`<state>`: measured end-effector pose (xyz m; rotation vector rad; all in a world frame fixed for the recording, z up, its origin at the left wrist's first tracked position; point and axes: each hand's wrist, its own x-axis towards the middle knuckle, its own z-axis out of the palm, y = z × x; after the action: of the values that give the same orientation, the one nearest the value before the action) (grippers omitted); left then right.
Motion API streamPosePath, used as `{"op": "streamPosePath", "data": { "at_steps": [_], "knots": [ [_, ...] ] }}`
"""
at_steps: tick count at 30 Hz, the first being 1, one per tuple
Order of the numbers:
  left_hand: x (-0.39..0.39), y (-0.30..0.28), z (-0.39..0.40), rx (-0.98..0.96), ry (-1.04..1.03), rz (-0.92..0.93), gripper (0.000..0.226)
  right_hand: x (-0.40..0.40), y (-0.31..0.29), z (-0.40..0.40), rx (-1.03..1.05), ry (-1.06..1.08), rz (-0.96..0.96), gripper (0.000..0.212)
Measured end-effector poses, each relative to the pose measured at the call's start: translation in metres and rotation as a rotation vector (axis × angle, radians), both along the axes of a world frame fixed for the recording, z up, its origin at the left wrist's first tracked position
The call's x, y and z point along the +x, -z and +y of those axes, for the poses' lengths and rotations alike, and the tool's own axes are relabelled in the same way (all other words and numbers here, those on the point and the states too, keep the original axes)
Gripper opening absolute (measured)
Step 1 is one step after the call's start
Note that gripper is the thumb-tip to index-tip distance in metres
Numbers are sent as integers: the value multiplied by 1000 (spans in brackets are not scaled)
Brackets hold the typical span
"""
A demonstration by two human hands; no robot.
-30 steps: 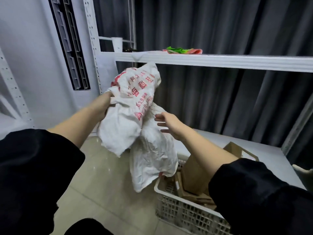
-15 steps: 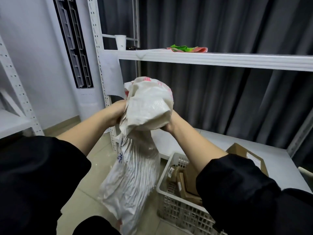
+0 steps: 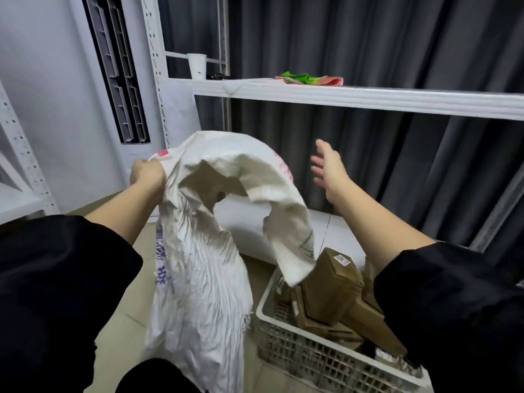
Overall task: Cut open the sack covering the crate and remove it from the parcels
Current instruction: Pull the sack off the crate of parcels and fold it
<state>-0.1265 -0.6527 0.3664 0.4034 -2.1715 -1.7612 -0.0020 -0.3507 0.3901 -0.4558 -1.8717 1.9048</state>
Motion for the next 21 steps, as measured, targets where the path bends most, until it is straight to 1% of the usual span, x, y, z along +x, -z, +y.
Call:
{"op": "streamPosePath", "data": {
  "at_steps": [2, 4, 6, 8, 10, 11, 13, 15, 16, 17, 18, 19, 20, 21],
  "knots": [
    [-1, -5, 4, 0, -3, 41, 35, 3, 3, -12, 238, -231, -43, 66],
    [-2, -7, 8, -14, 19, 74, 33, 2, 11, -24, 461, -418, -91, 80],
    [0, -9, 11, -14, 32, 101, 25, 3, 21, -38, 627, -571, -147, 98],
    [-1, -11, 12, -18, 17, 115, 15, 1, 34, -50, 747, -665, -215, 113],
    [0, -17, 11, -24, -14, 138, 11, -2, 46, -62, 824, -638, -215, 121],
    [-1, -21, 11, -15, -23, 141, 11, -4, 52, -70, 863, -574, -191, 124],
    [-2, -26, 13, 19, -13, 156, 19, -5, 60, -88, 1000, -377, -108, 125],
    [-1, -28, 19, 45, 30, 183, 25, -3, 66, -105, 1130, -153, 34, 114],
    [0, -27, 22, 48, 53, 193, 26, -1, 65, -113, 1176, -62, 116, 104],
    [1, -25, 23, 51, 76, 200, 27, -2, 64, -117, 1222, 9, 190, 88],
    [1, -23, 23, 55, 95, 207, 27, -2, 60, -117, 1252, 65, 232, 68],
    [0, -20, 22, 54, 110, 215, 27, -4, 54, -114, 1238, 114, 230, 46],
    [-1, -17, 18, 46, 109, 220, 26, -8, 49, -105, 1167, 162, 172, 31],
    [-1, -14, 15, 33, 105, 222, 26, -14, 45, -94, 1041, 208, 74, 26]
  ]
}}
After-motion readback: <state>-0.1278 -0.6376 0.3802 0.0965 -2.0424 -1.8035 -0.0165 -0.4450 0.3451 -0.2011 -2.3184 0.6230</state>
